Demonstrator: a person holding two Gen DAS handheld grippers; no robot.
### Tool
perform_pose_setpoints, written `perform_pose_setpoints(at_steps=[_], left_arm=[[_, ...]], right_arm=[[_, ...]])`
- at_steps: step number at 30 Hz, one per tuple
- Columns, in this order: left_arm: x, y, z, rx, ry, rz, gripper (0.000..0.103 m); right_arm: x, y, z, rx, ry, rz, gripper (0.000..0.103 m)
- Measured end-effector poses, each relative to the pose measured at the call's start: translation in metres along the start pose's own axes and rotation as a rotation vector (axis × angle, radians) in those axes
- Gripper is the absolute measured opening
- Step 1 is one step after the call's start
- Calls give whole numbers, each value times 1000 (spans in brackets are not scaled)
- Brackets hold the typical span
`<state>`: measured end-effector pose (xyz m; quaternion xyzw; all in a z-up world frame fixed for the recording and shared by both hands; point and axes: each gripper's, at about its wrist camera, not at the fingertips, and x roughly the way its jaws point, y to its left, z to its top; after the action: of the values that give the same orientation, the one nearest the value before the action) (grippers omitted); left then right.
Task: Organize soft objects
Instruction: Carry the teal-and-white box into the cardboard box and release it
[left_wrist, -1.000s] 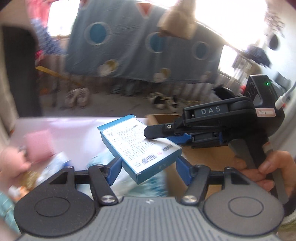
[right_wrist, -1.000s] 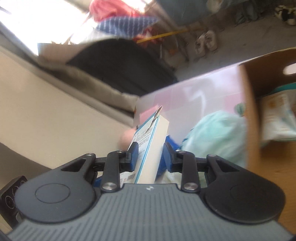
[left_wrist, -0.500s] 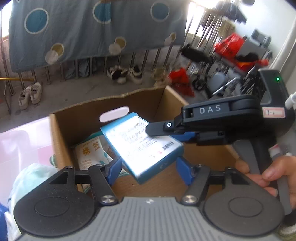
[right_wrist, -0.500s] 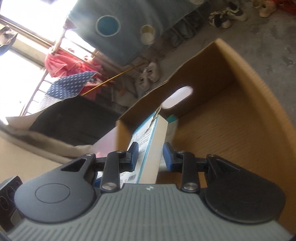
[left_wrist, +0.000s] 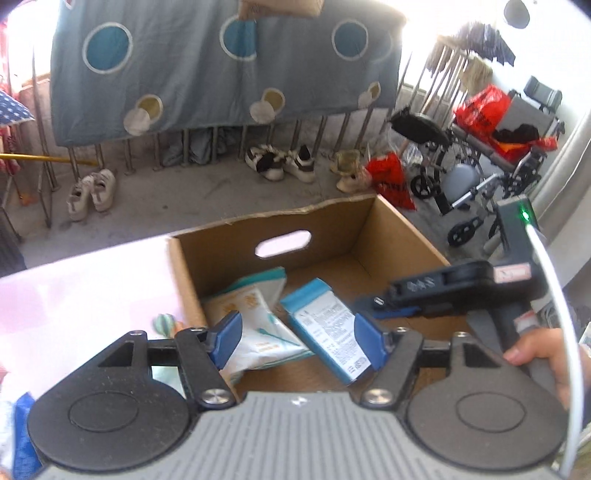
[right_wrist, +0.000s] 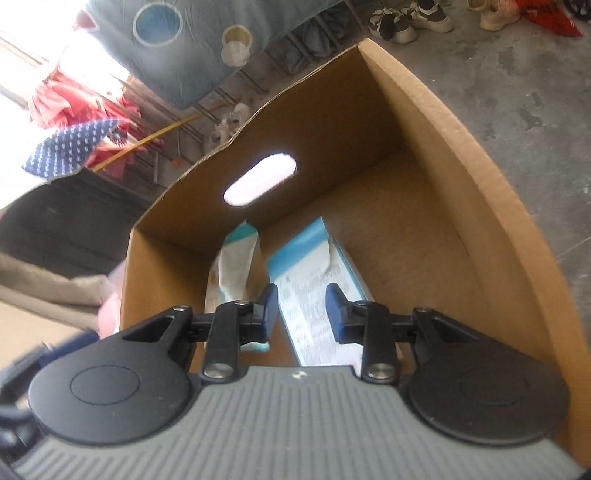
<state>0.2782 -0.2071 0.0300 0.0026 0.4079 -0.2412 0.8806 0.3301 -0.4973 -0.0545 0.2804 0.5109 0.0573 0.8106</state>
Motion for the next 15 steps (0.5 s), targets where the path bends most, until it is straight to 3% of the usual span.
perform_pose_setpoints(at_steps=[6,10,15], left_arm=[[-54,38,-25,-33,-81,44,72],[-84,67,-53,-64,-100,98,73],[-114,106,-90,-110,-103,168,73]], right_arm=[[-18,4,-20,24,72,-45,29],[9,-11,-30,114,149,-113,29],[34,-15,-28,158,125,-112,31]])
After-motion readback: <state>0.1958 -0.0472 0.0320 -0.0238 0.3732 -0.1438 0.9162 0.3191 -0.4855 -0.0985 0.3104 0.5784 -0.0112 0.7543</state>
